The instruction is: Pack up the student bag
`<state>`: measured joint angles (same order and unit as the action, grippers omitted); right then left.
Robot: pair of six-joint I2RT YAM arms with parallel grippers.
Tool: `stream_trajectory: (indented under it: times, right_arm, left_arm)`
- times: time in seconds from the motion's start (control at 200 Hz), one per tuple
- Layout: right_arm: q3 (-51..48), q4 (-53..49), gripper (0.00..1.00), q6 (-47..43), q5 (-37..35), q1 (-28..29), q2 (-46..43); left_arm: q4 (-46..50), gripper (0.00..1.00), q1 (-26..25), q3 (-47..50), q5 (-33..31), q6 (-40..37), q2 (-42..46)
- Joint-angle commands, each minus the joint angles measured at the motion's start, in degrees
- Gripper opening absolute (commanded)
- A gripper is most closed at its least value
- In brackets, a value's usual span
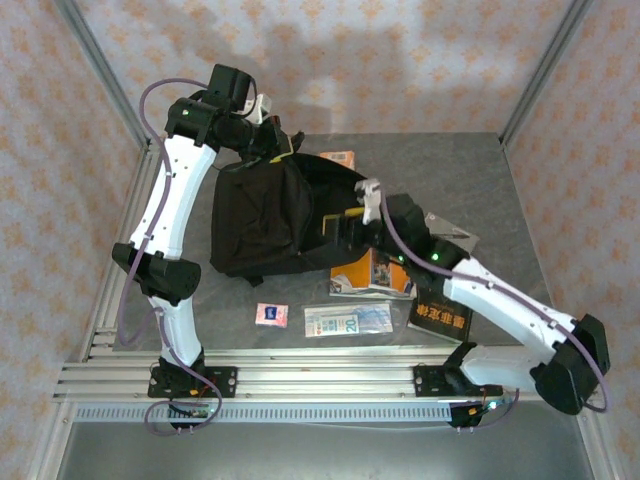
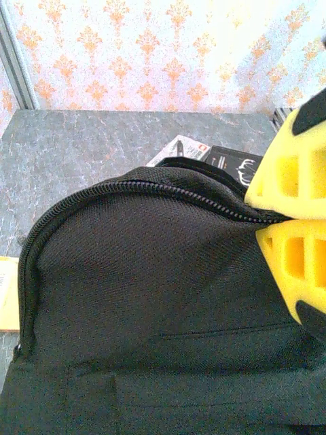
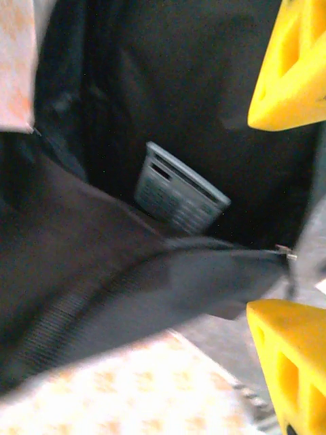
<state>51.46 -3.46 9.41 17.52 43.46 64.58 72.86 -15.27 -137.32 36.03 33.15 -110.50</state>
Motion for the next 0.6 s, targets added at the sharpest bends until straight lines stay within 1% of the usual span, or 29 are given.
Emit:
stream_trajectory:
  times: [0.0,0.06,0.125,0.2,0.265,0.34,0.42,0.51,0.53,0.575,0.585,0.595]
  right_arm:
    - [-7.01,5.50,0.69,-17.39,5.30,6.07,-6.80]
    - [-7.76,2.57,0.71,-21.77,4.63,9.02,-7.62]
    - [-7.43,-0.54,0.71,-24.16,3.98,11.59,-5.99]
    - [-7.78,-1.53,0.71,-28.31,0.30,16.26,-2.89]
    - [-7.06,-1.49,0.72,-30.76,-2.65,19.22,1.06]
    - [-5.96,0.62,0.72,-31.08,-4.58,21.30,6.57]
    - [-4.22,3.01,0.75,-31.25,-6.79,23.46,12.15]
    - [-1.90,4.48,0.78,-29.76,-8.45,24.40,17.97]
    - [-1.54,5.12,0.82,-29.07,-8.69,24.41,19.09]
    - [-0.84,6.37,0.83,-27.85,-8.79,24.47,21.40]
    - [-0.66,6.63,0.88,-27.64,-8.79,24.47,21.87]
    - [-0.53,6.78,0.89,-27.50,-8.88,24.52,22.36]
  left_arm:
    - [-2.36,0.00,0.12,-0.33,3.03,1.00,2.80]
    - [-2.28,0.00,0.14,-0.27,3.26,0.96,2.75]
    - [-2.28,0.00,0.10,-0.32,3.63,0.97,2.79]
    - [-2.46,0.00,0.07,-0.15,4.26,1.11,2.78]
    - [-2.46,0.00,0.08,0.10,4.31,1.04,2.83]
    - [-2.24,0.00,0.23,0.29,4.40,0.96,2.84]
    - [-2.28,0.00,0.33,0.38,4.57,1.04,2.83]
    - [-2.29,0.00,0.50,0.38,4.75,1.08,2.83]
    - [-2.28,0.00,0.57,0.39,4.75,1.06,2.83]
    - [-2.28,0.00,0.71,0.55,4.83,1.06,2.91]
    - [-2.28,0.00,0.79,0.60,4.84,1.05,2.92]
    - [-2.28,0.00,0.82,0.63,4.88,1.04,2.99]
